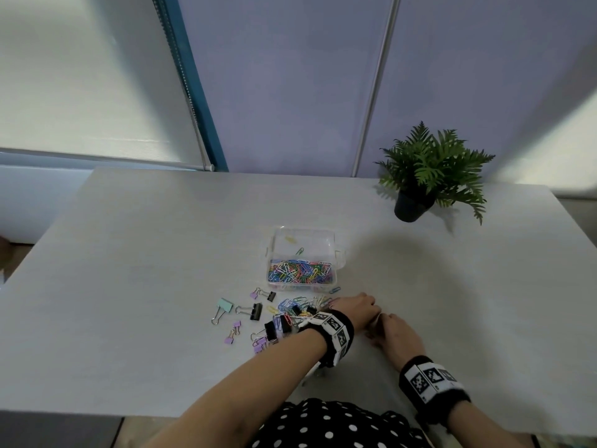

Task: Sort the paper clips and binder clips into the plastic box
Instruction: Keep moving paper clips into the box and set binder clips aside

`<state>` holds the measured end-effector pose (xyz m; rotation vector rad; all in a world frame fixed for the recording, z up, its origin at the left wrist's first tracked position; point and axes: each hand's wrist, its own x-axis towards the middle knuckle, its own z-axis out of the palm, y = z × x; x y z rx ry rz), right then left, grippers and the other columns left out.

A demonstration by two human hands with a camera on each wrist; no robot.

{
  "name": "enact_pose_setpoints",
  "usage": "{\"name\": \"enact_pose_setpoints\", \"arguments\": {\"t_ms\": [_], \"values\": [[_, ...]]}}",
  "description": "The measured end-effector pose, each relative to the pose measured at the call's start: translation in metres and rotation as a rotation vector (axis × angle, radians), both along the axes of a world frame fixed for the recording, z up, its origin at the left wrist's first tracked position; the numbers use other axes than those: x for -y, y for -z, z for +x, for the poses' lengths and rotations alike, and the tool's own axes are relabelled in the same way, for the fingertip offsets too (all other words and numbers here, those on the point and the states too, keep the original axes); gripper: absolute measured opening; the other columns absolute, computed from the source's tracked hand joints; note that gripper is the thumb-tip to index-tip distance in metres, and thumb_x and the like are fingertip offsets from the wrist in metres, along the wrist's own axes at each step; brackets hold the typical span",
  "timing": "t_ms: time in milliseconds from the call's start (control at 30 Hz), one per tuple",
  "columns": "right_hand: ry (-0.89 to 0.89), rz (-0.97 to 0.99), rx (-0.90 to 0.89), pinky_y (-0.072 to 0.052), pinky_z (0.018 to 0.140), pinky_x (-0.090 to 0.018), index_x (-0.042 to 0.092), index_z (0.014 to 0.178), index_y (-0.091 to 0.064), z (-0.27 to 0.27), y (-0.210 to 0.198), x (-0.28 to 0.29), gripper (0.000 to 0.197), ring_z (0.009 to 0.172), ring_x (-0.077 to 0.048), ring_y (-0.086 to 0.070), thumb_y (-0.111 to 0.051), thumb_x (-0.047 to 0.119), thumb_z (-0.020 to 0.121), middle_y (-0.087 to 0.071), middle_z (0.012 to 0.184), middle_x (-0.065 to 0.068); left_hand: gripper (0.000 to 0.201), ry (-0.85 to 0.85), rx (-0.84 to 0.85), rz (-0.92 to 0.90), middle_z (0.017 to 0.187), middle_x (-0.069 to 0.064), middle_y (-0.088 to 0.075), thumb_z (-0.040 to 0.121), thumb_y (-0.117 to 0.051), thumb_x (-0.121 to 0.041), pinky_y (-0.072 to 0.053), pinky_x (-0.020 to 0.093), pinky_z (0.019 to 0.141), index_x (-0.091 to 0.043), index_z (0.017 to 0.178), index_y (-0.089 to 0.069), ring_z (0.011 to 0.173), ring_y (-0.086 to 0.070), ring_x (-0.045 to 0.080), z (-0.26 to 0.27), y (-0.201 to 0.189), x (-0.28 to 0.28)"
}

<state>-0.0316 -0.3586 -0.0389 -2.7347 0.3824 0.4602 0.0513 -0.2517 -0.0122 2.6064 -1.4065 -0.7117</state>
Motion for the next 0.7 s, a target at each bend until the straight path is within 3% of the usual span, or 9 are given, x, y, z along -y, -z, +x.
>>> {"name": "enact_pose_setpoints", "arguments": {"t_ms": [133,233,367,467,567,700], "values": [[-0.018,-0.029,0.011,-0.041,0.071,-0.036,0.008,0.095,-0.055,-0.002,-0.004,-0.001,0.015,0.093,-0.031,-0.057,-0.052,0.018,0.085,-0.059,0.099,-0.013,0.029,0.007,0.036,0.046,0.122,0.024,-0.049,0.094,-0.036,-0.005,-0.044,0.049,0.087,0.006,0.116,-0.051,0.12,-0.043,0.035,-0.003,-0.002,0.0],[-0.07,-0.091,-0.005,-0.035,0.068,-0.033,0.009,0.099,-0.052,-0.006,-0.005,-0.004,0.015,0.098,-0.028,-0.052,-0.046,0.018,0.088,-0.057,0.103,-0.01,0.029,-0.017,0.091,0.053,0.125,0.023,-0.047,0.093,-0.036,-0.002,-0.044,0.05,0.089,0.005,0.119,-0.048,0.122,-0.042,0.035,-0.009,-0.002,-0.004],[-0.136,-0.072,-0.002,-0.04,0.077,-0.033,0.01,0.102,-0.051,-0.008,-0.005,-0.002,0.016,0.103,-0.024,-0.05,-0.047,0.019,0.089,-0.056,0.108,-0.007,0.033,-0.02,0.112,0.027,0.126,0.022,-0.046,0.087,-0.048,0.002,-0.042,0.047,0.093,0.003,0.12,-0.047,0.121,-0.041,0.036,-0.014,-0.001,-0.013],[-0.19,-0.015,-0.005,-0.04,0.077,-0.032,0.013,0.091,-0.049,-0.007,-0.008,0.002,0.012,0.1,-0.025,-0.052,-0.047,0.025,0.092,-0.058,0.105,-0.009,0.031,-0.133,0.051,0.02,0.124,0.022,-0.048,0.087,-0.05,0.0,-0.042,0.048,0.094,0.001,0.118,-0.046,0.118,-0.046,0.038,-0.011,0.001,-0.024],[-0.145,0.101,-0.014,-0.041,0.074,-0.03,0.02,0.079,-0.046,0.009,-0.02,0.003,0.014,0.09,-0.026,-0.058,-0.057,0.025,0.086,-0.064,0.095,-0.008,0.02,-0.297,-0.061,-0.086,0.117,0.019,-0.054,0.089,-0.05,-0.006,-0.046,0.045,0.088,-0.003,0.109,-0.048,0.108,-0.054,0.035,0.003,-0.007,-0.043],[-0.032,0.382,0.205,-0.045,0.065,-0.025,0.016,0.074,-0.057,0.053,-0.046,-0.013,0.013,0.064,-0.019,-0.057,-0.066,0.007,0.078,-0.061,0.068,-0.002,0.014,-0.518,-0.068,-0.291,0.107,0.011,-0.063,0.088,-0.051,-0.003,-0.047,0.027,0.089,-0.007,0.101,-0.056,0.098,-0.059,0.024,0.043,-0.031,-0.078]]}}
